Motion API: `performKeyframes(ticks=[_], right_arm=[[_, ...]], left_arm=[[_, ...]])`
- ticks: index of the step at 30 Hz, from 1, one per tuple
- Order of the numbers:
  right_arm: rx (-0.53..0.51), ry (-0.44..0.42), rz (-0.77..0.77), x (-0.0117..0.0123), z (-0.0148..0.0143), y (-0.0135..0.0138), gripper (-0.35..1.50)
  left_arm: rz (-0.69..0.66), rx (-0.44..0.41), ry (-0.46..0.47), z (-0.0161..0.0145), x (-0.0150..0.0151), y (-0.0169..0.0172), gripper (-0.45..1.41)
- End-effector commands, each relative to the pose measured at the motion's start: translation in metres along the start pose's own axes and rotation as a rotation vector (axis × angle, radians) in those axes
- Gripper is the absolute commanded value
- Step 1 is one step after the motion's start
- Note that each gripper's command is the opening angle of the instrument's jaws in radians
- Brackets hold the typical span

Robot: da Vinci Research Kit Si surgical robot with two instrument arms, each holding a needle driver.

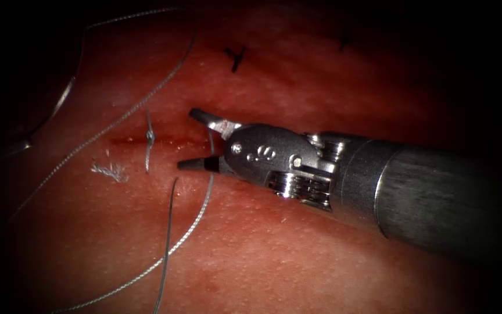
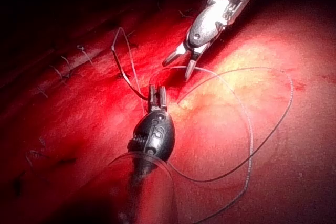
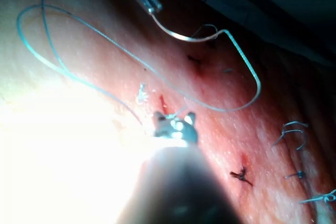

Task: Wound Closure

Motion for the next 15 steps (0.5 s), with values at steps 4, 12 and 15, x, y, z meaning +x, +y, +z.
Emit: performKeyframes(ticks=[4,12,15], right_arm=[[0.067,-0.037,-0.025,-0.0017,0.0021,-0.0019,0.96],[0.081,-0.001,-0.039,-0.0014,0.0044,-0.0036,0.94],[0.050,0.016,-0.032,-0.0013,0.0052,-0.0032,0.94]], left_arm=[[0.001,0.000,0.003,0.0008,-0.0002,0.0001,-0.45],[0.001,0.000,0.003,0.0008,-0.0002,0.0000,-0.45],[0.001,0.000,0.003,0.0008,-0.0002,0.0000,-0.45]])
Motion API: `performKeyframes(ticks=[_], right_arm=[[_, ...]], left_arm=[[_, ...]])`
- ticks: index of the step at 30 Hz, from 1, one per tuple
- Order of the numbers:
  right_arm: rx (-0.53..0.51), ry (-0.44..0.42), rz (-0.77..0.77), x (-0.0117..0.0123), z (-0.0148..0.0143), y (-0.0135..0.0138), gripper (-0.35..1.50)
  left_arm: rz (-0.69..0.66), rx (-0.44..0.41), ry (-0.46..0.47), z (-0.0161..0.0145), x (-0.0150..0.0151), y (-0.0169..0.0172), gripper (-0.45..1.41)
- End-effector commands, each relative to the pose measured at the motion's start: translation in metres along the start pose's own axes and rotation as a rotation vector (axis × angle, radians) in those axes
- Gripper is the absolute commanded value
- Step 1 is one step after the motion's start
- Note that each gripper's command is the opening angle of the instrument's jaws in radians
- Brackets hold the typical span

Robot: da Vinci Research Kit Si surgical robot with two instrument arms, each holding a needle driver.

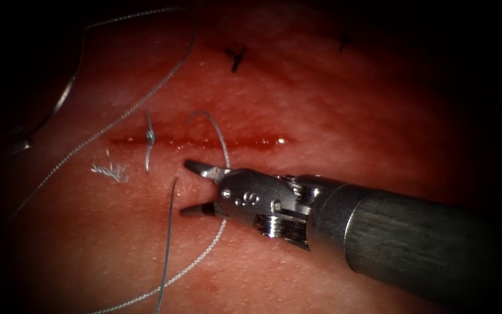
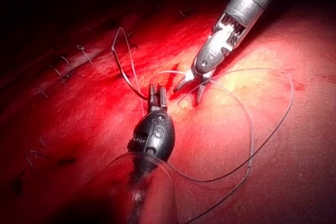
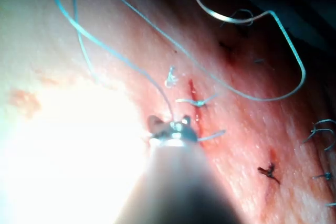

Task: Wound Closure

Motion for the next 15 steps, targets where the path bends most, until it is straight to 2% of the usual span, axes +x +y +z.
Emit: performKeyframes(ticks=[1,5,6,7,8,9,15], right_arm=[[-0.024,0.016,0.004,0.0004,0.0011,0.0010,0.94],[-0.083,0.036,0.012,-0.0004,0.0012,0.0018,0.78],[-0.091,0.035,0.012,-0.0005,0.0012,0.0018,0.67],[-0.094,0.030,0.017,-0.0007,0.0012,0.0017,0.42],[-0.093,0.031,0.027,-0.0009,0.0012,0.0016,-0.15],[-0.095,0.034,0.030,-0.0010,0.0012,0.0015,-0.35],[-0.084,0.046,0.059,-0.0006,0.0019,0.0006,-0.35]], left_arm=[[0.001,0.000,0.003,0.0008,-0.0003,0.0000,-0.45],[0.001,-0.001,0.003,0.0007,-0.0003,0.0000,-0.45],[0.001,-0.001,0.003,0.0007,-0.0003,0.0000,-0.45],[0.001,-0.001,0.003,0.0007,-0.0003,0.0000,-0.45],[0.001,0.000,0.003,0.0007,-0.0003,0.0000,-0.45],[0.001,0.000,0.003,0.0008,-0.0003,0.0000,-0.45],[0.001,0.000,0.003,0.0008,-0.0003,0.0000,-0.45]])
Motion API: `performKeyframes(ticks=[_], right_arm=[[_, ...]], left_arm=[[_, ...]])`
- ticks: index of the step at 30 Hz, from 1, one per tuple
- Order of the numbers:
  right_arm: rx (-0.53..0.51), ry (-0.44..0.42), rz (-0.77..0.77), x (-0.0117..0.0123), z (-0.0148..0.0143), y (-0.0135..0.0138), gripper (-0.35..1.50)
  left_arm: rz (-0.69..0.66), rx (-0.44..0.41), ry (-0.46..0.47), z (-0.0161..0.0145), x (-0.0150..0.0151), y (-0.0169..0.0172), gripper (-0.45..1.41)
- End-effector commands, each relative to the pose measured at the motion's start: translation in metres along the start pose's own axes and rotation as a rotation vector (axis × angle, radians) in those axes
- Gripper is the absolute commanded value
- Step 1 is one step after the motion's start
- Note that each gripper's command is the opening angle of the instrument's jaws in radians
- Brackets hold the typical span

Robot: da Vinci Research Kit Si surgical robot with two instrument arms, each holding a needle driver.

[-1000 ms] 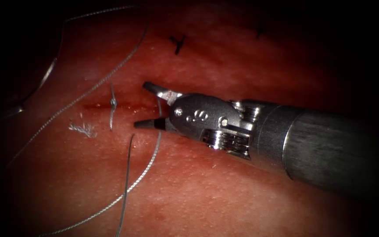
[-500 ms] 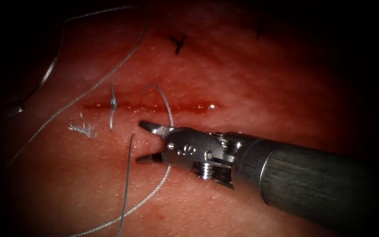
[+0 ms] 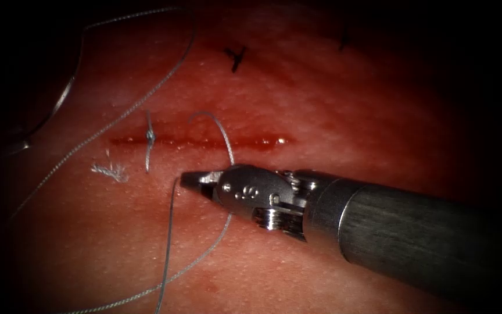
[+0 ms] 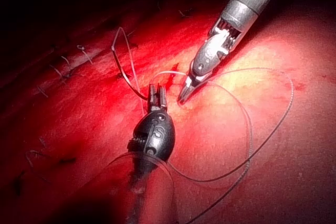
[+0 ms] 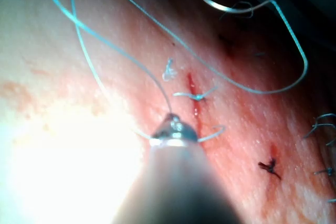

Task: Wound Closure

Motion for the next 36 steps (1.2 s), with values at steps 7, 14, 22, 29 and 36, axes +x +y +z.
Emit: performKeyframes(ticks=[7,14,22,29,36], right_arm=[[-0.005,0.002,0.004,0.0012,0.0018,0.0006,0.96],[-0.010,0.000,0.018,0.0015,0.0026,0.0004,1.15],[-0.010,-0.001,0.028,0.0017,0.0032,0.0002,-0.23],[0.024,0.026,0.009,0.0012,0.0006,-0.0013,-0.35],[0.063,0.061,-0.007,0.0031,-0.0027,-0.0060,-0.35]], left_arm=[[0.001,0.000,0.002,0.0008,-0.0003,0.0000,-0.45],[0.001,0.001,0.002,0.0008,-0.0003,0.0000,-0.45],[0.001,0.000,0.002,0.0007,-0.0003,0.0000,-0.45],[0.000,-0.001,0.005,0.0005,-0.0003,-0.0003,-0.45],[0.000,0.000,0.005,0.0007,-0.0004,-0.0002,-0.45]])
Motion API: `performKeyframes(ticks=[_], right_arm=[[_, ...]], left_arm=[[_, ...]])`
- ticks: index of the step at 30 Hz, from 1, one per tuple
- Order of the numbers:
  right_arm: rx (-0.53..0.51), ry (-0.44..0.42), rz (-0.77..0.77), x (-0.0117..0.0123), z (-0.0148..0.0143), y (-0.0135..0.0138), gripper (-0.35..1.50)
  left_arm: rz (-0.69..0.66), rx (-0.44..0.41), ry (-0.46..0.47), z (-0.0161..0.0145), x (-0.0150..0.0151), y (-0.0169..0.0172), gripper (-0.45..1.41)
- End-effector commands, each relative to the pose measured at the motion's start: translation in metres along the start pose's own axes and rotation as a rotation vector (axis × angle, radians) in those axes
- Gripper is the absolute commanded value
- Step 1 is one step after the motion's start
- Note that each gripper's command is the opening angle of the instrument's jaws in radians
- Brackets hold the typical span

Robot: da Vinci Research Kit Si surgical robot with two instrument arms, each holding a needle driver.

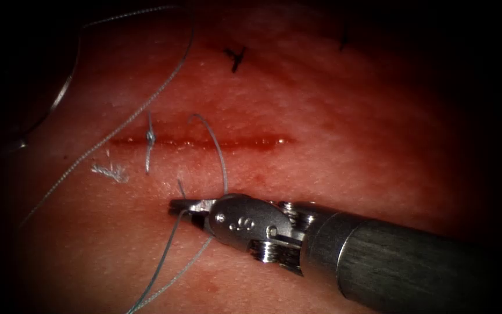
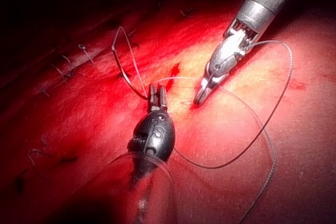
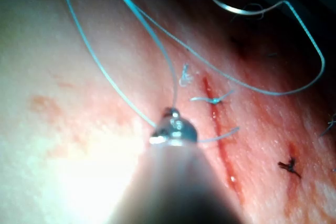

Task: Wound Closure

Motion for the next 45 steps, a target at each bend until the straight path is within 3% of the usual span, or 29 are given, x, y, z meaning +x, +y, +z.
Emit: performKeyframes(ticks=[1,12,23,24,25,26,27,30,40,45], right_arm=[[0.012,0.011,-0.003,0.0012,-0.0001,-0.0015,-0.35],[0.067,0.061,-0.031,0.0067,-0.0047,-0.0097,-0.35],[0.109,0.067,-0.025,0.0091,-0.0077,-0.0135,-0.35],[0.119,0.059,-0.022,0.0091,-0.0078,-0.0137,-0.30],[0.135,0.043,-0.013,0.0092,-0.0080,-0.0137,0.10],[0.141,0.037,-0.013,0.0093,-0.0081,-0.0136,0.32],[0.131,0.028,-0.002,0.0092,-0.0084,-0.0126,1.03],[0.086,0.009,0.007,0.0088,-0.0091,-0.0107,1.35],[-0.014,-0.160,-0.042,0.0065,-0.0147,-0.0031,1.30],[-0.080,-0.180,-0.028,0.0067,-0.0157,0.0004,1.20]], left_arm=[[0.001,0.001,0.002,0.0009,-0.0004,0.0000,-0.45],[0.001,0.001,0.002,0.0009,-0.0004,0.0000,-0.45],[0.001,0.001,0.002,0.0008,-0.0004,0.0001,-0.45],[0.001,0.001,0.002,0.0008,-0.0004,0.0001,-0.45],[0.001,0.001,0.002,0.0008,-0.0004,0.0001,-0.45],[0.001,0.001,0.002,0.0008,-0.0004,0.0001,-0.45],[0.001,0.001,0.002,0.0008,-0.0004,0.0001,-0.45],[0.001,0.001,0.002,0.0008,-0.0004,0.0001,-0.45],[0.001,0.002,0.002,0.0008,-0.0004,0.0001,-0.45],[0.001,0.002,0.002,0.0008,-0.0004,0.0001,-0.45]])
